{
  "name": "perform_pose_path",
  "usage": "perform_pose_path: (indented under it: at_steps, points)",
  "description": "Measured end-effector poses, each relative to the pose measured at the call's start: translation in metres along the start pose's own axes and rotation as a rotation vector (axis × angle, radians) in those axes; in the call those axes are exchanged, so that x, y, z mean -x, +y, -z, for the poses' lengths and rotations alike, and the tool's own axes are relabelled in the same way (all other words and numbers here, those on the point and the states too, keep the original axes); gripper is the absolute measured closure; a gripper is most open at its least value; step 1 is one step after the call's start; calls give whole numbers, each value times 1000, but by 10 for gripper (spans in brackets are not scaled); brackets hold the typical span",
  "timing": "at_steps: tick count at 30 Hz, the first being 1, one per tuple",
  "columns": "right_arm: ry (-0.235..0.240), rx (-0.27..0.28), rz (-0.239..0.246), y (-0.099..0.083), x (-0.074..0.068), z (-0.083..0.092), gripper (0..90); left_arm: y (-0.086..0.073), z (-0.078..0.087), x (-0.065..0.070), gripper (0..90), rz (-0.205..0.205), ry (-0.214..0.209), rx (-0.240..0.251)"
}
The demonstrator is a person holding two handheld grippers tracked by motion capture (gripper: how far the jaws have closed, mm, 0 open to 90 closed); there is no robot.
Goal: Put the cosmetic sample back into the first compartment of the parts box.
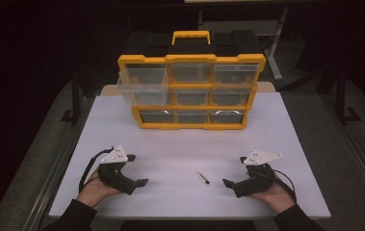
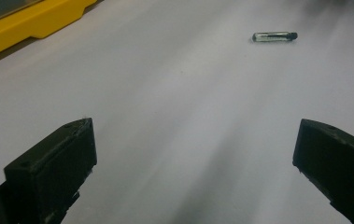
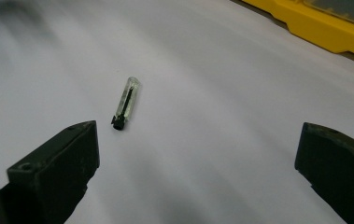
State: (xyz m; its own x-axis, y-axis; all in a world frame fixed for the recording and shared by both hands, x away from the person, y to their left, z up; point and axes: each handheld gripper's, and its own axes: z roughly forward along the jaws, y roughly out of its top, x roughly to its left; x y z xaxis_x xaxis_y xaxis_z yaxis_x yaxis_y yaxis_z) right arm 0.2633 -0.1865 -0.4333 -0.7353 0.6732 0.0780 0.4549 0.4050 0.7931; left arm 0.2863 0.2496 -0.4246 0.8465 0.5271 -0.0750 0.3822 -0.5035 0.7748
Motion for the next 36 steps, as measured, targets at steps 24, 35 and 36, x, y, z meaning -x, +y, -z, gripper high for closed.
perform_pose_path:
  at_steps: [24, 35, 36]
  points:
    - [23, 19, -6, 14, 0, -4, 0, -3, -2, 2, 0, -10, -15, -13]
    - [39, 28, -2, 22, -1, -8, 0, -4, -4, 2, 0, -7, -15, -13]
    - [40, 28, 0, 23, -1, -9, 0, -4, -4, 2, 0, -6, -18, -13]
